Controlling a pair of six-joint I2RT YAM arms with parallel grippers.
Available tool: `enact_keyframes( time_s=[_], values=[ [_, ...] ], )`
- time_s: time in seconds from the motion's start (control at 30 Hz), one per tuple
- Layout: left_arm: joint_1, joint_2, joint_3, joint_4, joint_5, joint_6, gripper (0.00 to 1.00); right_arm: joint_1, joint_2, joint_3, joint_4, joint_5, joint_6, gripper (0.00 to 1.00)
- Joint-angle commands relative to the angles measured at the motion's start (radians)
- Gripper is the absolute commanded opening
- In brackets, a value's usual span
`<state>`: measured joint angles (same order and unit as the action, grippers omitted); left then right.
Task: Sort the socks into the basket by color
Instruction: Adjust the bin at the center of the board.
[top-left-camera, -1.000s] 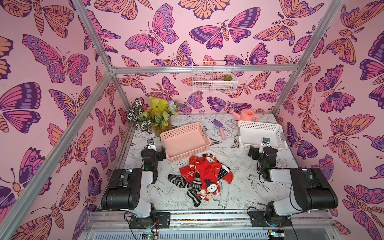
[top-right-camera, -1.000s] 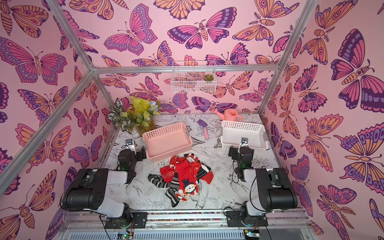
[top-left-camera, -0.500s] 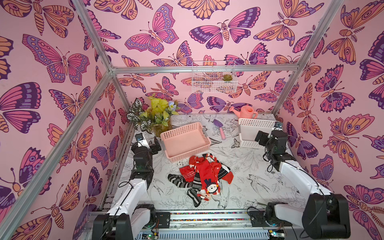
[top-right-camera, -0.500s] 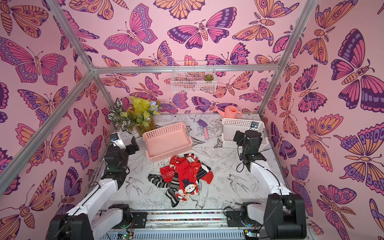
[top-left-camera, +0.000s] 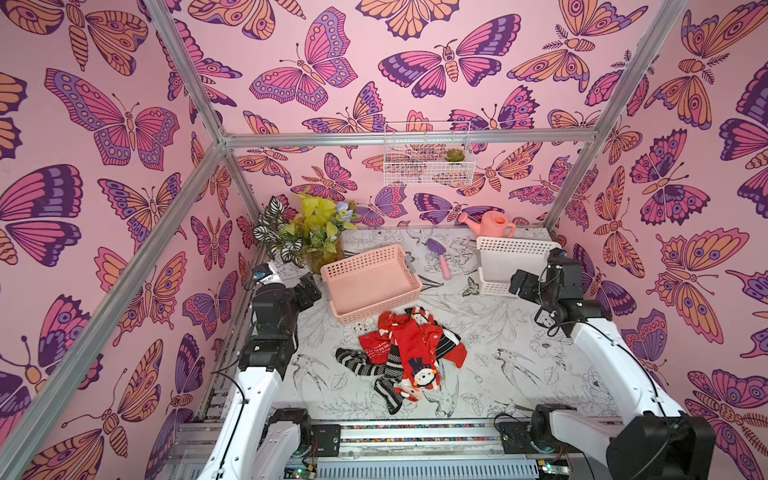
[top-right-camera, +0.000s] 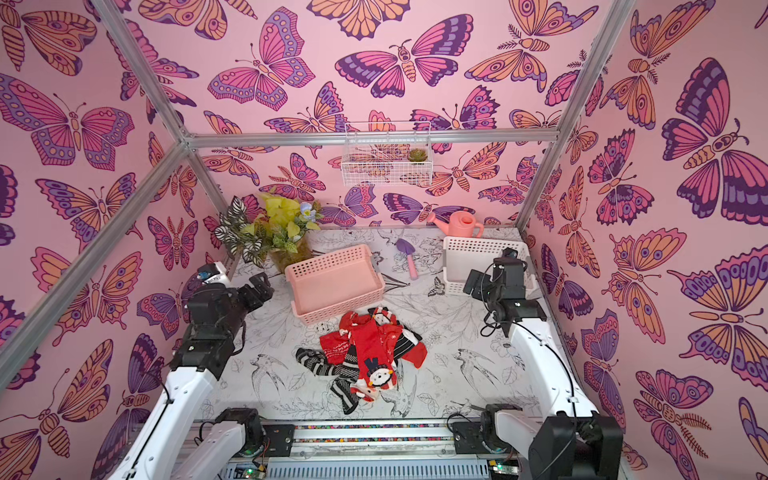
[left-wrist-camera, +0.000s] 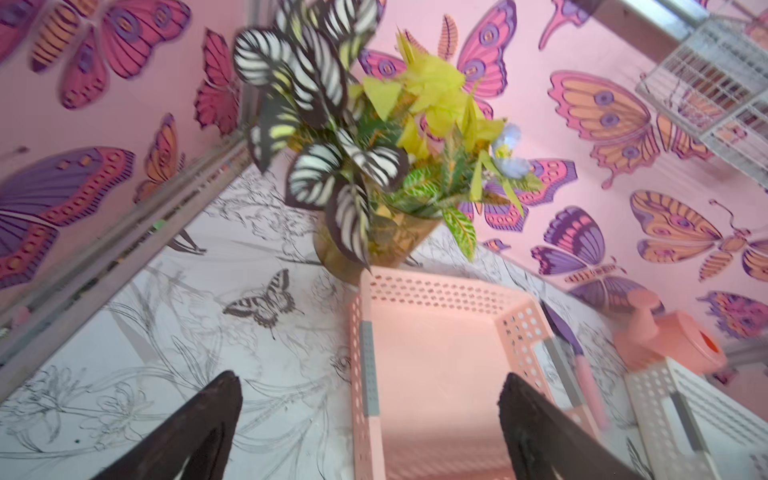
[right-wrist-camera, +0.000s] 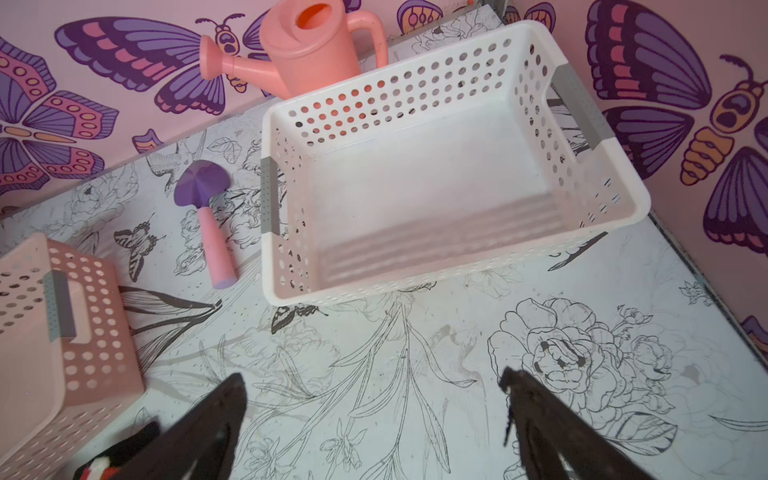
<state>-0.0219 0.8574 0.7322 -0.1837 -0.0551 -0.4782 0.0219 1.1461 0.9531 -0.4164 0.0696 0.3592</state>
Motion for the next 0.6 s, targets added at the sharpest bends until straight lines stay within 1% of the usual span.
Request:
enact_keyframes(
  time_s=[0.0,0.1,0.23,0.33,0.5,0.57],
  values=[
    [-0.036,0.062,0.079,-0.159,0.12,-0.016,0.98,0.05,0.05,0.108,-0.178,-0.016,-0.052,0.99],
    [-0.077,0.146,0.163,-0.238,0.159,0.005,0.98,0.097,0.084,0.157,-0.226,-0.001,-0.069,0.99],
    [-0.122,0.264,0.252,-0.36,0.153,0.008,0.98,0.148,0.126,0.191,-0.232,0.003,-0.077,0.93],
    [-0.127,0.331,0.281,-0.434,0.126,-0.009,0.98,0.178,0.162,0.216,-0.238,0.006,-0.08,0.89],
    [-0.127,0.404,0.298,-0.5,0.106,-0.005,0.98,0.204,0.201,0.228,-0.226,0.002,-0.08,0.87],
    [-0.127,0.455,0.302,-0.514,0.098,-0.009,0.98,0.206,0.21,0.232,-0.226,-0.005,-0.08,0.86]
  ],
)
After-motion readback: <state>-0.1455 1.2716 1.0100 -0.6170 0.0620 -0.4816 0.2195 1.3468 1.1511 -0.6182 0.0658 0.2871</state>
